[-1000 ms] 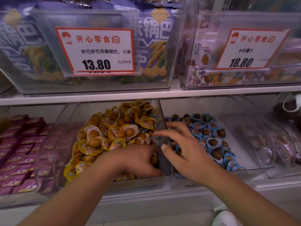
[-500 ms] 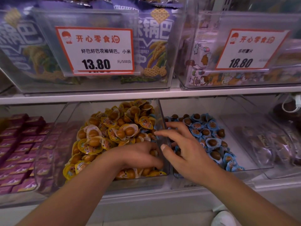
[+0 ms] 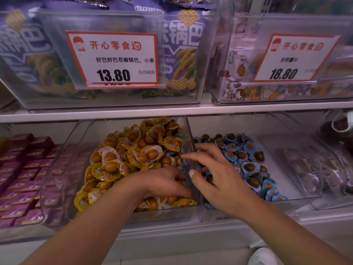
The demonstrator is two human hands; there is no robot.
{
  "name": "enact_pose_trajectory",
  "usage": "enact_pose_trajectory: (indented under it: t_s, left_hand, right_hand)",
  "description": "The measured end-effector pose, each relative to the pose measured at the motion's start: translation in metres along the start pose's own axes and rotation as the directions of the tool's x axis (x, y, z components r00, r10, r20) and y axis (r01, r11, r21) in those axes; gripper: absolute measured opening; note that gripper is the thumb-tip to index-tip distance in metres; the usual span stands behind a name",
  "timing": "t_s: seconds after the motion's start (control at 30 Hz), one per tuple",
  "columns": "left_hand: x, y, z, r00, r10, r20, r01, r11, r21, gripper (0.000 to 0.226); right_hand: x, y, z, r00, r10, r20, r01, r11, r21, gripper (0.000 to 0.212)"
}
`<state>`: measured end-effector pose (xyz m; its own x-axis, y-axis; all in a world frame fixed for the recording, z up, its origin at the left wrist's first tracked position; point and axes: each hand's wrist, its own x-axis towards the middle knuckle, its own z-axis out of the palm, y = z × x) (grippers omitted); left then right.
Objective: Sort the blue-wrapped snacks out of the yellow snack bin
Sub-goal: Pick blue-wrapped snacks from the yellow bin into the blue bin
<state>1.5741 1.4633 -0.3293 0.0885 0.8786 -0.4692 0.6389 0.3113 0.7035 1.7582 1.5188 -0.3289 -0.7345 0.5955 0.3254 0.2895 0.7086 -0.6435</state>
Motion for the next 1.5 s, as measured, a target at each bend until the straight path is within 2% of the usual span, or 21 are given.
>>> enact_pose_trajectory:
  t_s: [0.13, 0.27, 0.33, 0.4, 0.47, 0.5, 0.6, 0.73, 0.83, 0.9, 1.0, 1.03, 1.17, 1.27, 1.4, 1.5]
  left_hand:
    - [0.000, 0.000, 0.002, 1.000, 0.020, -0.022, -0.019, 0.999, 0.032, 0.028]
    - [-0.001, 0.000, -0.001, 0.992, 0.067, -0.109, -0.069, 0.997, -0.020, 0.016]
    - [-0.003, -0.001, -0.005, 0.970, 0.107, -0.220, -0.137, 0.983, -0.124, 0.015]
    - [-0.004, -0.001, -0.010, 0.910, 0.110, -0.399, -0.215, 0.950, -0.229, 0.014]
    - [-0.007, 0.000, -0.016, 0.830, 0.030, -0.557, -0.283, 0.882, -0.375, 0.006]
    - [-0.009, 0.000, -0.020, 0.813, -0.029, -0.582, -0.320, 0.813, -0.486, 0.004]
    - [-0.018, 0.000, -0.031, 0.844, -0.117, -0.524, -0.367, 0.587, -0.721, 0.012]
    - [-0.037, -0.006, -0.035, 0.906, -0.093, -0.413, -0.343, 0.411, -0.845, 0.022]
    - [-0.050, -0.013, -0.033, 0.921, -0.040, -0.387, -0.358, 0.304, -0.883, 0.032]
    - [-0.057, -0.017, -0.031, 0.920, -0.023, -0.392, -0.371, 0.278, -0.886, 0.031]
    - [-0.062, -0.020, -0.029, 0.919, -0.049, -0.392, -0.368, 0.251, -0.895, 0.032]
    - [-0.063, -0.020, -0.029, 0.919, -0.058, -0.390, -0.368, 0.234, -0.900, 0.033]
    - [-0.068, -0.019, -0.028, 0.924, -0.054, -0.378, -0.360, 0.208, -0.909, 0.041]
    - [-0.074, -0.020, -0.026, 0.935, -0.006, -0.354, -0.345, 0.202, -0.917, 0.043]
    - [-0.078, -0.021, -0.023, 0.938, 0.003, -0.347, -0.337, 0.240, -0.910, 0.045]
    - [-0.079, -0.022, -0.021, 0.936, -0.010, -0.353, -0.334, 0.298, -0.894, 0.054]
  right_hand:
    - [0.000, 0.000, 0.000, 1.000, -0.003, -0.001, 0.003, 1.000, 0.001, 0.041]
    - [0.000, 0.000, 0.000, 1.000, -0.003, 0.000, 0.003, 1.000, 0.003, 0.041]
    - [-0.001, 0.000, -0.001, 1.000, 0.003, 0.002, -0.003, 1.000, 0.001, 0.041]
    - [-0.001, -0.001, -0.001, 1.000, 0.002, 0.005, -0.002, 1.000, -0.007, 0.040]
    - [0.000, -0.001, -0.002, 1.000, 0.002, 0.010, -0.002, 1.000, -0.015, 0.040]
    - [0.000, -0.001, -0.002, 1.000, 0.004, 0.010, -0.004, 1.000, -0.019, 0.040]
    - [0.001, -0.003, -0.002, 1.000, 0.010, -0.009, -0.010, 1.000, -0.009, 0.041]
    - [0.011, -0.016, 0.000, 0.984, -0.005, -0.179, 0.012, 0.999, 0.038, 0.038]
    - [0.021, -0.034, 0.005, 0.956, -0.040, -0.291, 0.060, 0.996, 0.060, 0.031]
    - [0.025, -0.045, 0.011, 0.964, -0.033, -0.262, 0.049, 0.997, 0.058, 0.031]
    - [0.027, -0.058, 0.018, 0.970, -0.147, -0.196, 0.096, 0.965, -0.245, 0.042]
    - [0.029, -0.061, 0.021, 0.973, -0.170, -0.154, 0.121, 0.950, -0.288, 0.046]
    - [0.038, -0.073, 0.030, 0.998, -0.060, 0.020, 0.063, 0.976, -0.206, 0.064]
    - [0.045, -0.068, 0.032, 0.998, -0.039, 0.049, 0.049, 0.977, -0.206, 0.066]
    - [0.050, -0.067, 0.043, 0.992, 0.038, 0.120, -0.047, 0.996, 0.075, 0.078]
    - [0.049, -0.069, 0.052, 0.984, 0.026, 0.176, -0.046, 0.993, 0.112, 0.080]
